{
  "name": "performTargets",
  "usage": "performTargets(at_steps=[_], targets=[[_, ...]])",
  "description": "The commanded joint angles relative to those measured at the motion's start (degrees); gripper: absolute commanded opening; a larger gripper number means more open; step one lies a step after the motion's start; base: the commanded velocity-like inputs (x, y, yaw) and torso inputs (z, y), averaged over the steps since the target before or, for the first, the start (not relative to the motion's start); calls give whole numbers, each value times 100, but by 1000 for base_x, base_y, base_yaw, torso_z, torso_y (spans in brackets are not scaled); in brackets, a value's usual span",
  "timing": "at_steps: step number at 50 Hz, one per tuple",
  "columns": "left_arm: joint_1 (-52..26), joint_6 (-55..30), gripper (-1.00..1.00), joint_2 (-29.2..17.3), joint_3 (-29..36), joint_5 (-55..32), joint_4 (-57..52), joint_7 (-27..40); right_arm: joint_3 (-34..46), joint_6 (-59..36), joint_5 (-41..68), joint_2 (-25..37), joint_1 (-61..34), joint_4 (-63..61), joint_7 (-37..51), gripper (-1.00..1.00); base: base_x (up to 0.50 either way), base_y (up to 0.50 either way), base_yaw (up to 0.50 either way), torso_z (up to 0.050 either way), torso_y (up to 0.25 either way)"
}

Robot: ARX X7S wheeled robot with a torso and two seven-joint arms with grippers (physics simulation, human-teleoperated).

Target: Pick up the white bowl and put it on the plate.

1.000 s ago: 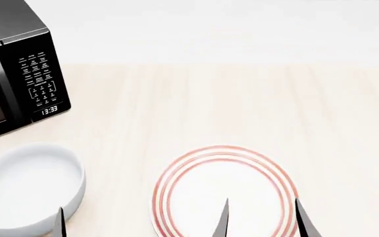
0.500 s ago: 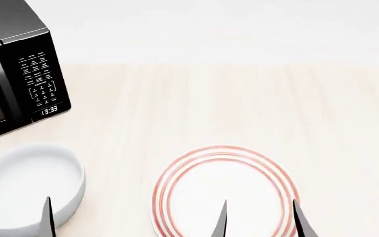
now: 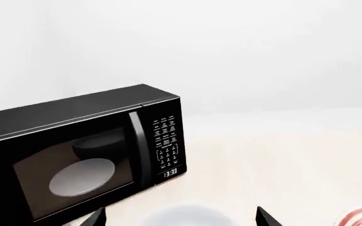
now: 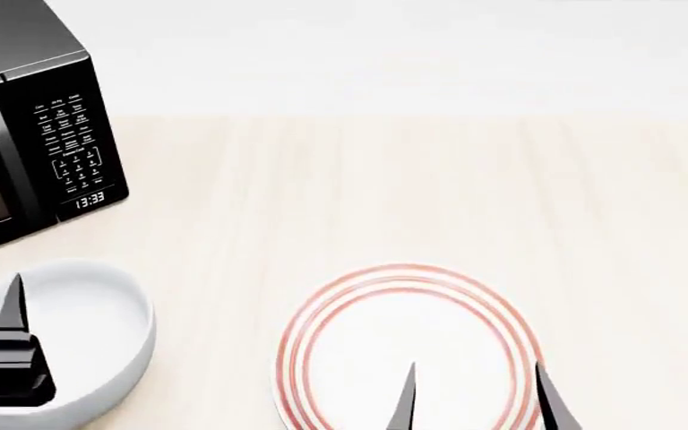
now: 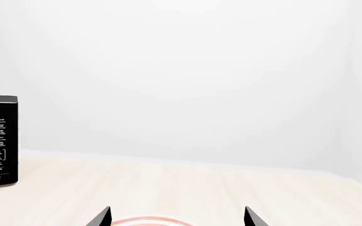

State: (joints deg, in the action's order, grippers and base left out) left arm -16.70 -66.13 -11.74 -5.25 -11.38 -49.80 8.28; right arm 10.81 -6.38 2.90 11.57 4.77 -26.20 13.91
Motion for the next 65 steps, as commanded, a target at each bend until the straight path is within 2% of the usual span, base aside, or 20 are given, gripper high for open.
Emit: performTargets(at_steps=[1, 2, 3, 4, 5, 26, 65], targets=[[-1334, -2149, 100, 181, -1312, -573, 911, -450, -16, 1, 79, 46, -19, -9, 32, 100, 0, 0, 0, 0, 0], [-1386, -2231, 100, 224, -1445, -581, 1005, -446, -15, 15, 94, 47, -27, 9, 27, 100, 0, 0, 0, 0, 0], [-1953, -2319, 100, 276, -1907, -547, 1864, -558, -63, 48, 147, 71, -10, 8, 18, 100, 0, 0, 0, 0, 0], [-1964, -2289, 100, 268, -1902, -555, 2723, -554, -55, 46, 137, 73, 0, -4, 27, 100, 0, 0, 0, 0, 0], [-1963, -2274, 100, 276, -1918, -558, 2861, -541, -48, 41, 138, 75, 5, -15, 30, 100, 0, 0, 0, 0, 0], [-2052, -2330, 100, 409, -2140, -771, 2893, -167, 41, 82, 168, 151, 1, 12, 128, 100, 0, 0, 0, 0, 0], [-1927, -1103, 100, 204, -2117, -551, 4189, 5, 198, 109, 257, 327, -60, 43, 309, 100, 0, 0, 0, 0, 0]])
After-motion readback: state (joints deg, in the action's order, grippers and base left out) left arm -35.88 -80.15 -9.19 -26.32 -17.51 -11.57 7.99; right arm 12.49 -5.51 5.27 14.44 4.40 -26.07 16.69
